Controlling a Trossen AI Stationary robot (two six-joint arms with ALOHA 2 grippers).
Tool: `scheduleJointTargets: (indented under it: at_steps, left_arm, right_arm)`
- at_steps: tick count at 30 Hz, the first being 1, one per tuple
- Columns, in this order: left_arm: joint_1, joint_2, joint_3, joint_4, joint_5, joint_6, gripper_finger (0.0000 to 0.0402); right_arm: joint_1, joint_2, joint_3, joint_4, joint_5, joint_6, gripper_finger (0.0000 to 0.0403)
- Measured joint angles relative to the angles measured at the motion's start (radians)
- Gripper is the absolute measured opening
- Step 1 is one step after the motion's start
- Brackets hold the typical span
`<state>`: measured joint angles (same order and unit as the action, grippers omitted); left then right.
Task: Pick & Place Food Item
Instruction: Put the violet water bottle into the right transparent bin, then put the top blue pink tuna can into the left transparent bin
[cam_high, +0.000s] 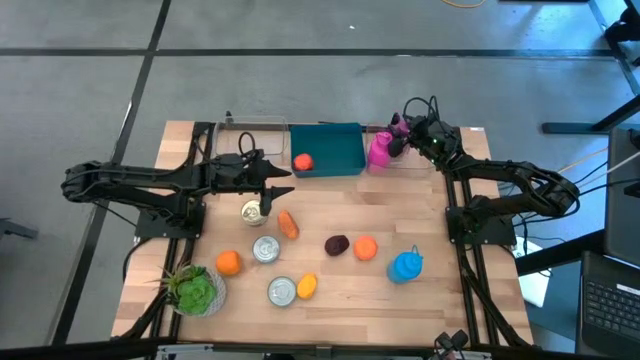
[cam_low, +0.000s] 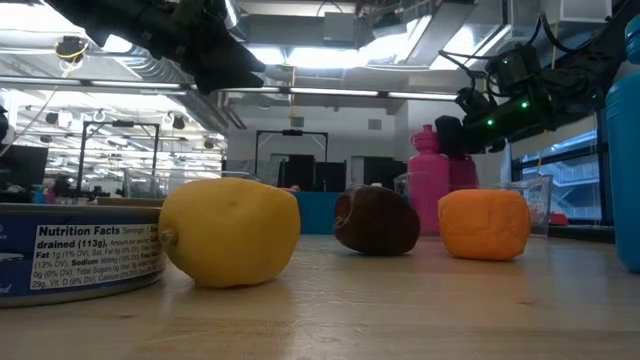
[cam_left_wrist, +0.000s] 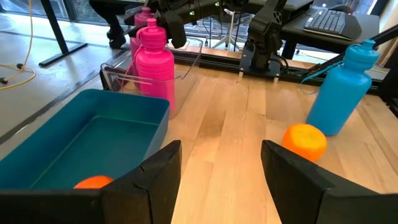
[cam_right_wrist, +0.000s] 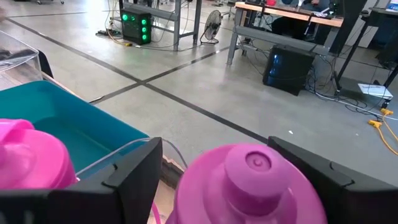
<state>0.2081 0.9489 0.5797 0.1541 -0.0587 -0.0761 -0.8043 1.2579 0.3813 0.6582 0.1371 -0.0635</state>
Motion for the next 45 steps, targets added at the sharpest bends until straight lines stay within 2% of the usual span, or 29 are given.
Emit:
scheduleJointTargets:
  at_steps: [12, 24, 35, 45]
  left_arm:
    - [0.000, 0.000, 0.000, 0.000, 0.000, 0.000, 0.0210]
    - [0.000, 0.000, 0.000, 0.000, 0.000, 0.000, 0.0210]
    - [0.000, 0.000, 0.000, 0.000, 0.000, 0.000, 0.0210]
    - [0.000, 0.000, 0.000, 0.000, 0.000, 0.000, 0.0210]
  right_arm:
    - [0.000, -0.019, 0.000, 0.007, 0.000, 0.000, 0.0288]
    - [0.001, -0.139, 0.001, -0.124, 0.000, 0.000, 0.0288]
    - [0.001, -0.214, 0.001, -0.147, -0.032, 0.003, 0.0288]
    - [0.001, -0.338, 0.001, -0.197, -0.031, 0.000, 0.0288]
